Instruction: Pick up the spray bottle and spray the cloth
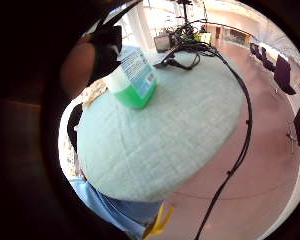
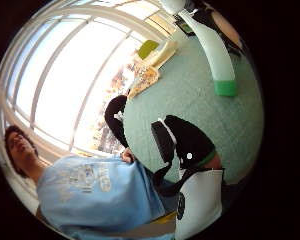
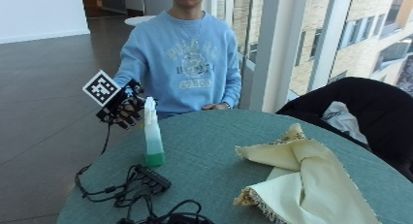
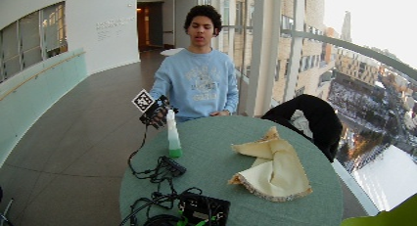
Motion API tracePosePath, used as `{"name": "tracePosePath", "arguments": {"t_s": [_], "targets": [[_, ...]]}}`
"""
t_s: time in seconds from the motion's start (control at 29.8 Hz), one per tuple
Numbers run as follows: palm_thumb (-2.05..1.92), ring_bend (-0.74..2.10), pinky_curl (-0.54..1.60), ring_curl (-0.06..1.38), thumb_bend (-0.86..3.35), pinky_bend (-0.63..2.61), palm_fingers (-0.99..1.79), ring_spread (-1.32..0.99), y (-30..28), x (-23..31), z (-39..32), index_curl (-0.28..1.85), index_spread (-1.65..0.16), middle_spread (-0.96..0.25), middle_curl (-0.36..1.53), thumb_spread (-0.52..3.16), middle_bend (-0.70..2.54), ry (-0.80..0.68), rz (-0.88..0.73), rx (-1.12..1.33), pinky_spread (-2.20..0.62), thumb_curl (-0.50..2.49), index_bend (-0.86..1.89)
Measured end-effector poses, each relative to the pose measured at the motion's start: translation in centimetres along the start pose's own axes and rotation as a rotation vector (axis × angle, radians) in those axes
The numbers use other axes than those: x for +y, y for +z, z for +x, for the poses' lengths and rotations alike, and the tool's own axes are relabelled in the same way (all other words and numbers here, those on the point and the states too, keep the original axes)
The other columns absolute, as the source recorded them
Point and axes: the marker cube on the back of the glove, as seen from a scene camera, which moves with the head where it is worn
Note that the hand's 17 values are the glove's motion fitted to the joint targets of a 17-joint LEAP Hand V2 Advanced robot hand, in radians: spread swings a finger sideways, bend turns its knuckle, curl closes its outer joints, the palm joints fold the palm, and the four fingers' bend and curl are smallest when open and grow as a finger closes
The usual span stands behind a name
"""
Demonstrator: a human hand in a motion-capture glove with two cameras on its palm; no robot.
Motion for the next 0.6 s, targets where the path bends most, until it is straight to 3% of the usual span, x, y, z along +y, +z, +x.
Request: {"name": "tracePosePath", "arguments": {"t_s": [0.1, 0.2, 0.6], "targets": [[0.66, 0.32, 0.36, 0.31, -0.02, 0.31, 0.59, -0.03, 0.3, -1.8, 1.2, 0.24, -0.38, -0.08, 0.37, 1.14, 0.24, -0.029, 0.063, -0.116, 0.19, 0.29, 0.1], [0.66, 0.32, 0.36, 0.31, -0.02, 0.33, 0.57, -0.03, 1.0, -4.6, 1.4, 0.23, -0.39, -0.07, 0.38, 1.13, 0.24, 0.047, 0.201, -0.223, 0.18, 0.29, 0.1], [0.66, 0.32, 0.37, 0.32, -0.03, 0.35, 0.55, -0.02, 3.4, -9.2, 2.3, 0.21, -0.39, -0.07, 0.39, 1.09, 0.24, 0.169, 0.191, -0.481, 0.18, 0.3, 0.11]]}}
